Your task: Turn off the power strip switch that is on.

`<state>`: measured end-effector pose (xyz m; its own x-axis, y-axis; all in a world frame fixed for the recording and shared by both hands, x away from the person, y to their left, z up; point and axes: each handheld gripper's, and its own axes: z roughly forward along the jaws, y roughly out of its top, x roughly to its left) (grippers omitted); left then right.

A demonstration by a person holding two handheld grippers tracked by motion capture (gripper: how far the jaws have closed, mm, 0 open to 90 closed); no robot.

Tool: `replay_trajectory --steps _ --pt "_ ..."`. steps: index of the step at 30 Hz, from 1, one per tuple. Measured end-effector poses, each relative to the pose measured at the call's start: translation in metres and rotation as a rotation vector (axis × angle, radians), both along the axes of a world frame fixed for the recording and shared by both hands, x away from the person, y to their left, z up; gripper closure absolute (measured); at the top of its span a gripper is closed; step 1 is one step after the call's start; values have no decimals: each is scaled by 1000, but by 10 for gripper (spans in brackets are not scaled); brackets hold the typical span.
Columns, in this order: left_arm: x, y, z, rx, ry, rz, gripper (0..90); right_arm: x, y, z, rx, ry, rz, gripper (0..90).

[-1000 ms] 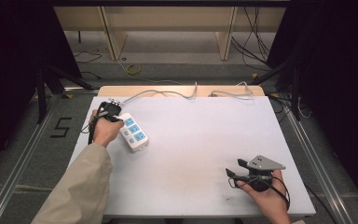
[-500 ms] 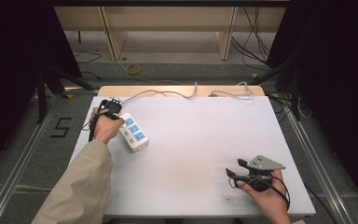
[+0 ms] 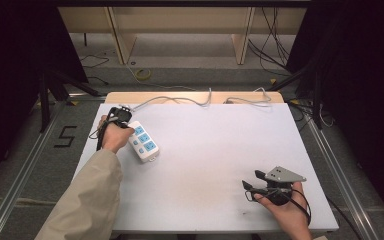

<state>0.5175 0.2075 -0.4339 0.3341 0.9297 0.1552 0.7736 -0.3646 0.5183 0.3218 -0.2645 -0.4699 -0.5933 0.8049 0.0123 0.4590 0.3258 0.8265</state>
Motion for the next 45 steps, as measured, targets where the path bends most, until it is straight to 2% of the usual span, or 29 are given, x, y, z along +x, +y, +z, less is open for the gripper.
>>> replay_trajectory --steps 8,25,34,40,45 --pt "2 0 -3 -13 14 7 897 0 0 0 -1 1 2 393" --pt "6 -1 -10 -8 36 15 896 0 0 0 -2 0 2 393" --pt "8 0 -10 -8 30 18 897 0 0 0 -1 1 4 393" --pt "8 0 -11 0 27 17 897 0 0 0 -2 1 3 393" --pt "9 0 -12 25 21 23 897 0 0 0 -2 -1 3 393"
